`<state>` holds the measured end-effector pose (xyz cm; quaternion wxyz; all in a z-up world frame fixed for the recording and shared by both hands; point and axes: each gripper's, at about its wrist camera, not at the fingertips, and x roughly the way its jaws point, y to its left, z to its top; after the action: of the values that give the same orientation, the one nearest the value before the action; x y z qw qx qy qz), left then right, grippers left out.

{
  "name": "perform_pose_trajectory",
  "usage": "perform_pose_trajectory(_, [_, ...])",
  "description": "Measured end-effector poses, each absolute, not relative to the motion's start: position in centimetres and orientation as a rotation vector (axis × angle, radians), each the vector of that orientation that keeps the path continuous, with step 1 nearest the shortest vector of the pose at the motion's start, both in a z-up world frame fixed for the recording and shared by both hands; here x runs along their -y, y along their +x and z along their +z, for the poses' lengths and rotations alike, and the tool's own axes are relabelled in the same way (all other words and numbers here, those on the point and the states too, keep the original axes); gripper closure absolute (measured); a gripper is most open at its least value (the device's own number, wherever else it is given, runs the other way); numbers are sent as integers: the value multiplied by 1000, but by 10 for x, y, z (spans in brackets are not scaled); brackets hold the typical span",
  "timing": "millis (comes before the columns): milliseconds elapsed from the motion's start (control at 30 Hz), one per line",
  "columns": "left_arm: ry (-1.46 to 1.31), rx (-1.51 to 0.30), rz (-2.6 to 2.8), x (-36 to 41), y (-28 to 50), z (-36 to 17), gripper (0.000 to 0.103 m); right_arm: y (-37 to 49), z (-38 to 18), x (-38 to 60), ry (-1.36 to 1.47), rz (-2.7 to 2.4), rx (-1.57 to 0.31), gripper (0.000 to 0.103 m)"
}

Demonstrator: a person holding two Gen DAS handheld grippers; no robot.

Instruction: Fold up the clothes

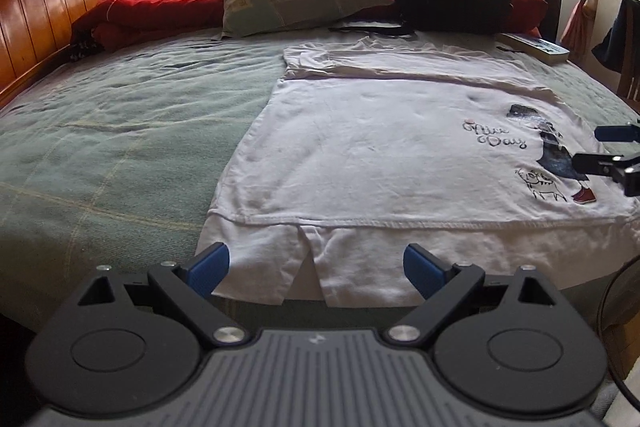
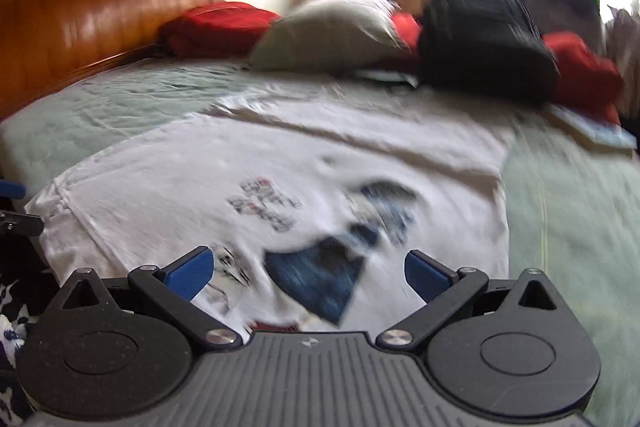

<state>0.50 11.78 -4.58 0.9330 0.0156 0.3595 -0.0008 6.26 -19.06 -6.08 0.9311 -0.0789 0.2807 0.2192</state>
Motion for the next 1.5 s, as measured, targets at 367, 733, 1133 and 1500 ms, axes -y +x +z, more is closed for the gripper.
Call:
perform_pose_trajectory(367, [115, -742, -3, -98, -6, -53, 9, 35, -83, 181, -338, 540, -574, 0])
perform_pose_trajectory(733, [277, -695, -150, -48, 5, -50, 9, -29, -112, 161, -875, 671, -446, 0])
perform_pose_trajectory(1133, [360, -679, -294, -16, 2, -51, 9, -30, -98, 159, -924, 508, -311, 0])
perform_pose_trajectory(1500, [591, -636, -291, 20, 22, -72, 9, -13, -70, 174, -773, 456, -291, 0])
